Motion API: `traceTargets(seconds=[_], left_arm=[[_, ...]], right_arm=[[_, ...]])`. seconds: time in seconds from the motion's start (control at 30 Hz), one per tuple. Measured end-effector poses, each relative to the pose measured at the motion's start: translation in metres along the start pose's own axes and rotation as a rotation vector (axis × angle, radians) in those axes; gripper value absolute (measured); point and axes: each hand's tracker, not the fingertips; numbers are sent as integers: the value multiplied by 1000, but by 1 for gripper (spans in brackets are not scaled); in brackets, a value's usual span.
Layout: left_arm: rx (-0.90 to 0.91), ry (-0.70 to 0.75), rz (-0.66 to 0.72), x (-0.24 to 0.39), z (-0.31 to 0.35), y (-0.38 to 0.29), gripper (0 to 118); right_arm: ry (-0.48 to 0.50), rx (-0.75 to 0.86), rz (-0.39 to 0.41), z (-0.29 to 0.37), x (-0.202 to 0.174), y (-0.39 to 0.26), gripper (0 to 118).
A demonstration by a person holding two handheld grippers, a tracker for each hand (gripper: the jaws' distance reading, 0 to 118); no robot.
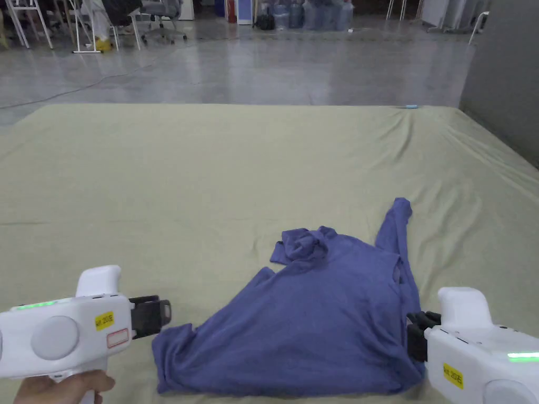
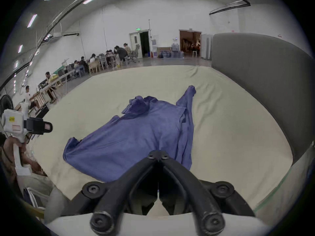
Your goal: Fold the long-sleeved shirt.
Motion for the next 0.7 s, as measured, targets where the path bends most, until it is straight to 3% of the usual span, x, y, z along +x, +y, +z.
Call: traceTargets(seconds=[0.03,0.2,0.33,0.37,0.4,0.5,0.57,0.7], left_arm=[[-50,23,-1,-3,-18,-2,117],[-213,176,7,-5,-84,-21,108],[-222,181,-10,-2,-106,-32,86],[-195,214,-99,5,-104,-36,85],[-181,229,-169,12,-100,-37,79],[-154,234,-212,20,-88,-38,0],[-172,117,-138,20,-76,-27,0],[-121,93,-127,22,-61,-16,0]], right_arm=[[3,-8,2,-2,-1,-3,0],[19,-37,-4,-7,0,-7,0],[6,-58,10,-12,3,-5,0],[5,-65,14,-14,4,-1,0],[4,-70,15,-17,5,0,0],[8,-86,19,-36,8,11,0],[16,-84,37,-62,14,37,0],[67,-92,130,-134,22,114,0]])
